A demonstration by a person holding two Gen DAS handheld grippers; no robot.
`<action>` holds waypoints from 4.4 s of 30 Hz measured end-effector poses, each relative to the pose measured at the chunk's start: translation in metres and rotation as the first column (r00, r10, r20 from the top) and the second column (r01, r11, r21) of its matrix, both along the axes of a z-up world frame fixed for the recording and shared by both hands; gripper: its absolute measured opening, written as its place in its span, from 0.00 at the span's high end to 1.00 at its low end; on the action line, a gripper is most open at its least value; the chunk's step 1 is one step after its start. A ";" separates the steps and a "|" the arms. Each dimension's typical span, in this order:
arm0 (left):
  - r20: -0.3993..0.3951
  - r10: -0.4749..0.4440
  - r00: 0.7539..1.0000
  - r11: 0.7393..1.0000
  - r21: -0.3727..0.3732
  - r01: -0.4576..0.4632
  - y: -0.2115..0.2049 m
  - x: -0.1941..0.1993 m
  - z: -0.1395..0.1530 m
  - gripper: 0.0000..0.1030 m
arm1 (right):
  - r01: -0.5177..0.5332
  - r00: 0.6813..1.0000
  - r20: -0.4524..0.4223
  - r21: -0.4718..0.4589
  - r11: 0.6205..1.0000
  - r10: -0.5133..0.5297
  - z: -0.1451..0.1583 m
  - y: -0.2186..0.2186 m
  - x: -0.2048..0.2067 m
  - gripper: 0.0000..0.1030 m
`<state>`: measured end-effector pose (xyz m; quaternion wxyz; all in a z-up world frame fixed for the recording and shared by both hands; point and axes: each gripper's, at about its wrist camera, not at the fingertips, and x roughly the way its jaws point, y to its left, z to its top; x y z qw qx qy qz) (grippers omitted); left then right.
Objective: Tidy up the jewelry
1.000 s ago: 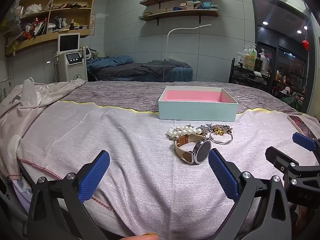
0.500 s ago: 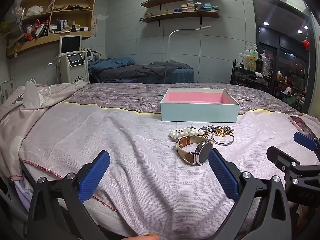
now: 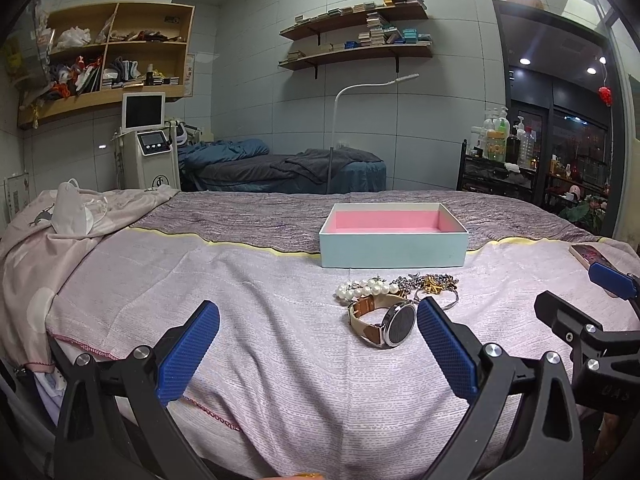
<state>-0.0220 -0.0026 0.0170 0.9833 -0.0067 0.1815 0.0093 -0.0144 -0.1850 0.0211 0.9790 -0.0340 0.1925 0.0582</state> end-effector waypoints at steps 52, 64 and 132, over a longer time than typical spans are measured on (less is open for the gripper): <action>-0.016 -0.015 1.000 1.000 -0.004 0.015 -0.002 0.003 -0.007 0.06 | 0.027 0.999 -0.039 0.000 1.000 -0.027 -0.006 -0.006 0.003 0.05; -0.016 -0.013 1.000 1.000 -0.007 0.013 -0.002 0.002 -0.008 0.06 | 0.026 0.999 -0.044 -0.001 1.000 -0.026 -0.006 -0.005 0.003 0.05; -0.464 -0.412 0.784 0.909 -0.271 0.317 0.049 0.161 -0.020 0.43 | -0.308 0.827 -0.512 -0.069 0.949 0.232 -0.044 0.064 0.174 0.42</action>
